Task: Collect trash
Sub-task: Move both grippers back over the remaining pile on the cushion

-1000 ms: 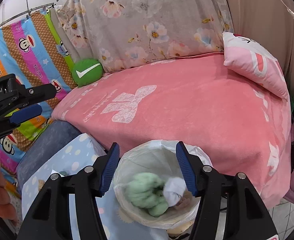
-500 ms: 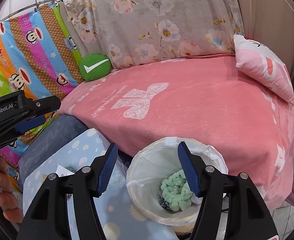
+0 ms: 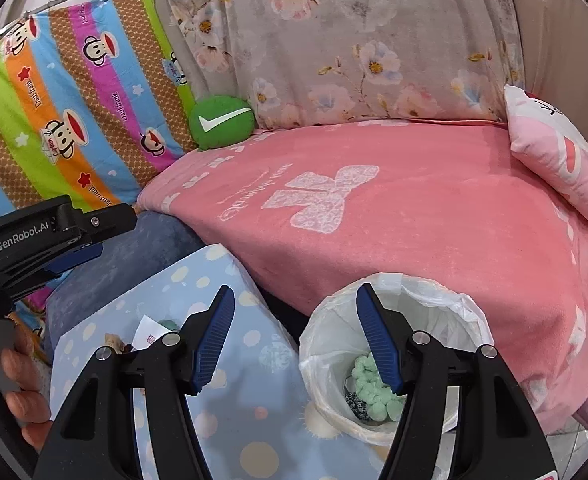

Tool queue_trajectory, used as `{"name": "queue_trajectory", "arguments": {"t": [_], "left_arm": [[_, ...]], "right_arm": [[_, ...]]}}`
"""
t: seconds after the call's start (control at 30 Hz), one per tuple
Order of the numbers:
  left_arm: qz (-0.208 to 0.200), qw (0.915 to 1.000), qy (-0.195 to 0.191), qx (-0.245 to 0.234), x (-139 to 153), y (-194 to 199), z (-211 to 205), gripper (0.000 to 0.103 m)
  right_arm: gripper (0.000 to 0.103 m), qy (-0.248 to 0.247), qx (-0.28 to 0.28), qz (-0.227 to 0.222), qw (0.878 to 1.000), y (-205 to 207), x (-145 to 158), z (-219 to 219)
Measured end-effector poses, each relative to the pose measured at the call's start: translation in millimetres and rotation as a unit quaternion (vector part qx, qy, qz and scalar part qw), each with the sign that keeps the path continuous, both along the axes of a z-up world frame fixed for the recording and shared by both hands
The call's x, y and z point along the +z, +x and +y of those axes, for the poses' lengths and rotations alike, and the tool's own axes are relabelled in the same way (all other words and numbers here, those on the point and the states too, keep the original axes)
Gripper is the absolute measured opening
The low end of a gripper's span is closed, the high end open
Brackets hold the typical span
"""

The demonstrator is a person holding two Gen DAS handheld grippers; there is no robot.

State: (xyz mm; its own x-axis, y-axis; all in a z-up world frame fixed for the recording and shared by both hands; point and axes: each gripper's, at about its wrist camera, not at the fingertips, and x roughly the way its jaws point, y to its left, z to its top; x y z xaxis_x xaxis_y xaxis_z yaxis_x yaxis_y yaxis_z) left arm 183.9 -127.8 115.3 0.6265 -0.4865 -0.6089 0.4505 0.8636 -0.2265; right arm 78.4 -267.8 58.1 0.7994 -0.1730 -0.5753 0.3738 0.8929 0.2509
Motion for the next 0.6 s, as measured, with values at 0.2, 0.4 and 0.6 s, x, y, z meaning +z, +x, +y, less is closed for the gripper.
{"name": "queue_trajectory", "arguments": {"t": [0.2,0.4,0.6], "left_arm": [[0.007,0.9996,-0.002,0.028,-6,11,34,0.057],[0.010,0.9981,0.000,0.061,-13,20,68,0.064],[0.020,0.9948,0.000,0.099,-26,32,109,0.069]], "right_arm": [[0.062,-0.006,0.026,0.002,1.000,16,3,28],[0.062,-0.006,0.056,0.008,0.998,33,0,60],[0.062,-0.008,0.085,0.019,0.996,50,-7,92]]}}
